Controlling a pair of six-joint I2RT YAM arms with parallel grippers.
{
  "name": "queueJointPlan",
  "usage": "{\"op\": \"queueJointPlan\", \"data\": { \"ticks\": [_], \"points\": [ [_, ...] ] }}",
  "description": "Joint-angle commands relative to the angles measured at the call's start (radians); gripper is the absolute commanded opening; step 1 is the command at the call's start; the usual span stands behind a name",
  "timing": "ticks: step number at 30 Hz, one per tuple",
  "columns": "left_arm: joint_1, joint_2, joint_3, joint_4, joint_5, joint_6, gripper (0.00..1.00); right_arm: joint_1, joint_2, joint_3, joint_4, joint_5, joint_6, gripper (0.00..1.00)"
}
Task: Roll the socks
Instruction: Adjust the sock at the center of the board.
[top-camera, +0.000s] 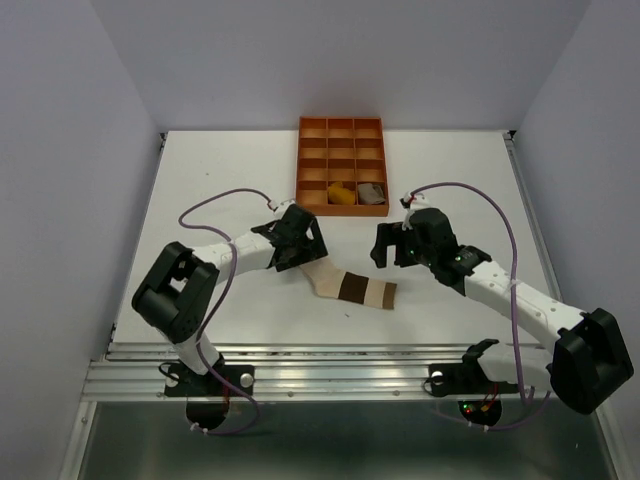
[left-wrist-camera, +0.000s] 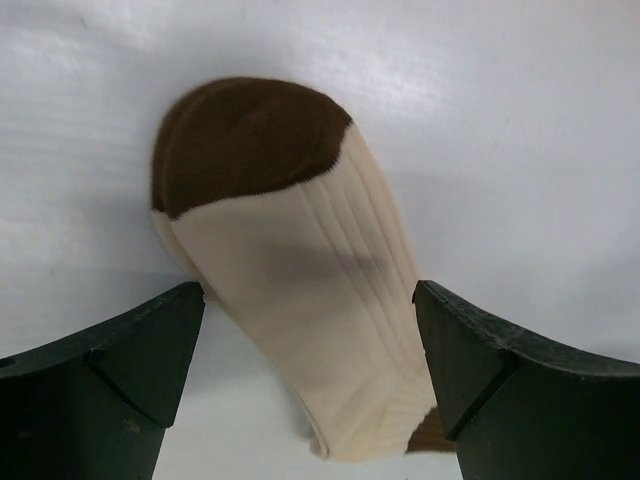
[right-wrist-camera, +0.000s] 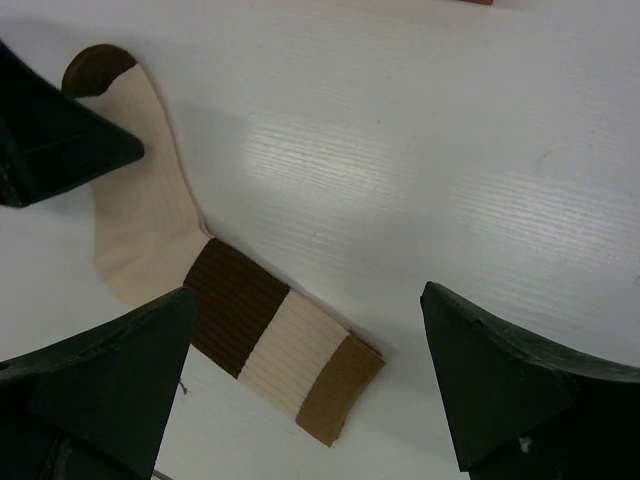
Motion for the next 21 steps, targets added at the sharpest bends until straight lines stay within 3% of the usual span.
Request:
{"op": "queueJointPlan", "data": {
  "ticks": [1, 11, 21],
  "points": [
    [0.057, 0.108, 0.109, -0.072, -0.121, 0.164, 0.99, -0.004, -0.004, -0.017, 0.058, -0.086, -0.036, 1.0],
    [0.091, 0.241, 0.279, -0.067, -0.097, 0.299, 0.99, -0.004, 0.188, -0.037, 0.128, -0.204, -0.038, 1.0],
    [0.093, 0.219, 0.228, -0.044, -0.025, 0.259, 0.98, 0.023, 0.136, -0.137, 0.016, -0.298, 0.02, 1.0]
  ]
}}
